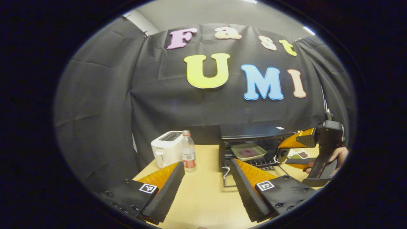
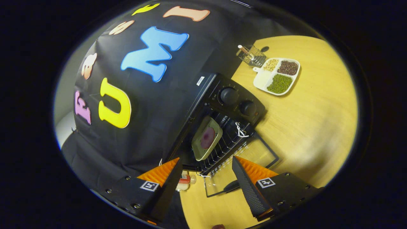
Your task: Open the electric oven with the left hand, put the food in, and close the electric oven.
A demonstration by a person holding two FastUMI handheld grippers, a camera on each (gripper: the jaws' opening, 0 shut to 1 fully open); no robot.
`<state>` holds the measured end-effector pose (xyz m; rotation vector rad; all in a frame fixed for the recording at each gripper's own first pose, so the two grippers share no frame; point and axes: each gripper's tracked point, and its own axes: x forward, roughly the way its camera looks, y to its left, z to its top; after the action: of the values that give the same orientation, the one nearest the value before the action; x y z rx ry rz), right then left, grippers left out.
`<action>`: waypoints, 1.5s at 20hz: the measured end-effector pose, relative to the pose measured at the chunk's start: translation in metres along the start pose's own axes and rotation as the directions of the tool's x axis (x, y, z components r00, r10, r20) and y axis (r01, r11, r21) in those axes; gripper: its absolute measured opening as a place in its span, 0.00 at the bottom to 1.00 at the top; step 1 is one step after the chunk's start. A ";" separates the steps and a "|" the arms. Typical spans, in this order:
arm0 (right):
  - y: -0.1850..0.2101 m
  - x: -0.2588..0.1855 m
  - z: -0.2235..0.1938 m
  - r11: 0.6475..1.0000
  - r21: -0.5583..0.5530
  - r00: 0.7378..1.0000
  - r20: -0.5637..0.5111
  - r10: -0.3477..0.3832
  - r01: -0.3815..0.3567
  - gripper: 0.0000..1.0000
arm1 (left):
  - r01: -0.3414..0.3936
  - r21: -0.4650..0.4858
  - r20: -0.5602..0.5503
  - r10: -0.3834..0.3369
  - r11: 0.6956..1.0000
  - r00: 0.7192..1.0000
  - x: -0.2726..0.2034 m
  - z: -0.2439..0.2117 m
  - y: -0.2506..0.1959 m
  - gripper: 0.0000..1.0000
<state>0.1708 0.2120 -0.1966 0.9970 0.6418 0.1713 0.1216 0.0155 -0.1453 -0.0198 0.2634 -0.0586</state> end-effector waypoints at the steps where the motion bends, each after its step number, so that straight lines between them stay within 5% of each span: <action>1: -0.007 -0.011 0.002 0.998 -0.069 1.000 0.008 -0.004 0.004 0.97 | 0.021 -0.001 -0.017 -0.021 1.000 1.000 0.002 -0.006 -0.011 0.98; 7: -0.049 -0.070 0.032 0.950 -0.302 0.995 0.086 -0.050 0.074 0.97 | 0.133 -0.025 -0.106 -0.135 0.991 0.985 0.011 -0.038 -0.074 1.00; 9: -0.060 -0.087 0.042 0.925 -0.365 0.991 0.117 -0.064 0.103 0.97 | 0.165 -0.045 -0.130 -0.169 0.985 0.977 0.015 -0.048 -0.094 0.93; 12: -0.075 -0.113 0.056 0.861 -0.482 0.982 0.165 -0.090 0.160 0.98 | 0.214 -0.077 -0.184 -0.225 0.974 0.957 0.029 -0.070 -0.122 0.90; 16: -0.083 -0.146 0.063 0.770 -0.600 0.970 0.220 -0.102 0.217 0.97 | 0.212 -0.129 -0.275 -0.241 0.969 0.931 0.049 -0.103 -0.139 1.00; 23: -0.090 -0.190 0.092 0.627 -0.683 0.915 0.383 -0.130 0.374 0.97 | 0.236 -0.165 -0.410 -0.284 0.958 0.866 0.072 -0.153 -0.169 0.98; 30: -0.113 -0.208 0.110 0.632 -0.626 0.877 0.435 -0.204 0.457 0.98 | 0.247 -0.119 -0.496 -0.273 0.962 0.824 0.104 -0.200 -0.181 1.00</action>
<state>0.0497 -0.0166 -0.1605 0.1096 0.3807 -0.0848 0.1598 -0.1742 -0.3603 -0.0913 0.7959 -0.3346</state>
